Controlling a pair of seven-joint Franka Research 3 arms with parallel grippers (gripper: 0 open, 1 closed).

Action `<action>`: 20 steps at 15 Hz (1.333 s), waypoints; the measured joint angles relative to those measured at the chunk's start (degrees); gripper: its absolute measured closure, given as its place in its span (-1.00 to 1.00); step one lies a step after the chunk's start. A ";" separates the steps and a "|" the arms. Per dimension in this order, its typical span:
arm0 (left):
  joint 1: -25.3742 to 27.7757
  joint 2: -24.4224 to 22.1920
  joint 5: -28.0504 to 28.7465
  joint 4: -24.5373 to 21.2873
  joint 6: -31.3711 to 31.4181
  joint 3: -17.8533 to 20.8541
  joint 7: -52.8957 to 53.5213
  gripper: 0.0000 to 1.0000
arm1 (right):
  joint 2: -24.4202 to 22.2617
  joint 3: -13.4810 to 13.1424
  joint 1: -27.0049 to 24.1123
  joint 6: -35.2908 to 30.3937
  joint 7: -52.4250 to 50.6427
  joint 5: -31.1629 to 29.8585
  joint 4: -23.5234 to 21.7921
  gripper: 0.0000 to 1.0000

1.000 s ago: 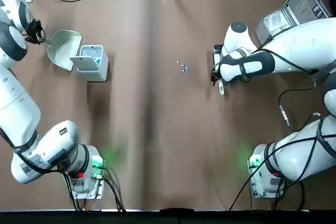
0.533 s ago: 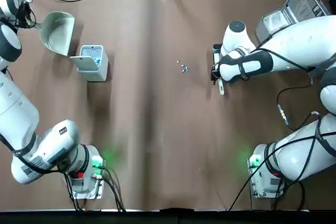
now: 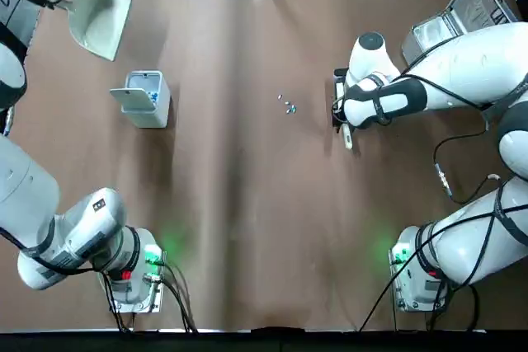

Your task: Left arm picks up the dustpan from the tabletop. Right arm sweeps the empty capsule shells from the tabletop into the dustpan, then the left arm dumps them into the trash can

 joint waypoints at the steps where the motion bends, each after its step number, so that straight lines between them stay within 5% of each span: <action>1: -0.02 -1.25 -0.58 -0.01 -2.09 -1.47 -0.24 0.33 | 0.04 0.00 0.00 0.00 0.00 -0.01 0.00 -0.28; 5: -0.13 -4.51 -1.09 -0.23 -10.36 -10.51 -6.19 0.33 | 0.37 -0.03 0.00 0.00 0.00 -0.02 0.02 -0.11; 13: -0.94 -4.64 -1.03 -3.56 -15.51 -24.64 -21.57 0.33 | 0.40 -0.45 -0.03 -0.01 0.00 -0.04 0.08 0.13; 20: -5.89 -4.56 7.22 -12.84 -12.46 -29.45 -38.27 0.33 | 0.41 -0.53 -0.03 -0.04 0.00 -0.06 0.09 0.34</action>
